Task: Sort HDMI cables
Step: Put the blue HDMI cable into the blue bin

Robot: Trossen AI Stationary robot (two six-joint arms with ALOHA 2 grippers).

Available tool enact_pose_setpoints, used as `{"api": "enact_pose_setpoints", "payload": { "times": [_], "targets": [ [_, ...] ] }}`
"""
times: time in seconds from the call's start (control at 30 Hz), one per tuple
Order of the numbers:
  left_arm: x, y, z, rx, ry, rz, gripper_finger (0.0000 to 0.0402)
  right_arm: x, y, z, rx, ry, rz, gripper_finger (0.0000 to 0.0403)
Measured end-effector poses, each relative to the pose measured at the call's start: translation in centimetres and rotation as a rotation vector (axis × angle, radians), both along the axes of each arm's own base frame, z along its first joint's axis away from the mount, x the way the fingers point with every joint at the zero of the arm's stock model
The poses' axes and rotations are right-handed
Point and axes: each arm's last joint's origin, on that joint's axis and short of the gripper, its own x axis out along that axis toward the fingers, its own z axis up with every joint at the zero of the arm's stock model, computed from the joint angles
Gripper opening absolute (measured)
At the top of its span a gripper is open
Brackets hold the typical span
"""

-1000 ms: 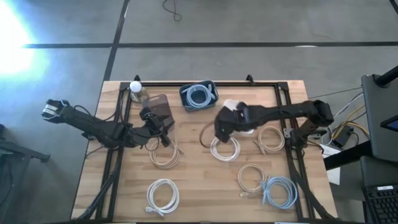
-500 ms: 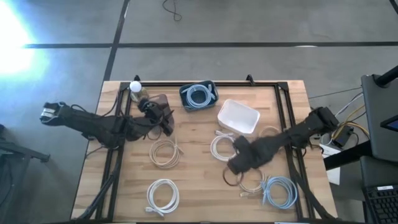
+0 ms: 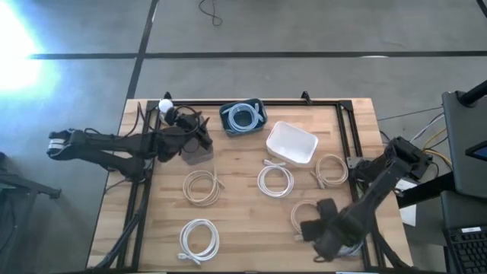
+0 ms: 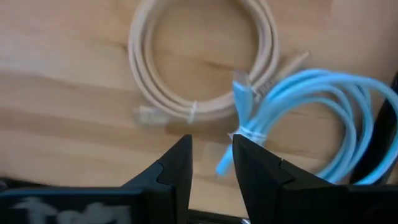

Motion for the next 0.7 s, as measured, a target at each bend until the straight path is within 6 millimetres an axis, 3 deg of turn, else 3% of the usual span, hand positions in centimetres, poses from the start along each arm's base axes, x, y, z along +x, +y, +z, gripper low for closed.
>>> {"api": "enact_pose_setpoints", "payload": {
  "times": [0.33,0.57,0.7],
  "targets": [
    [0.1,0.3,0.0,-0.024,-0.004,-0.066,0.0163,-0.3,1.0,-1.9,0.056,-0.049,0.166,0.011],
    [0.2,0.2,0.0,-0.027,-0.006,-0.075,0.0163,-2.0,0.4,-4.7,0.075,0.104,0.077,0.0109],
    [0.2,0.2,0.0,-0.027,-0.006,-0.075,0.0163,-2.3,0.4,-6.6,0.146,0.084,0.067,0.0109]
  ]
}}
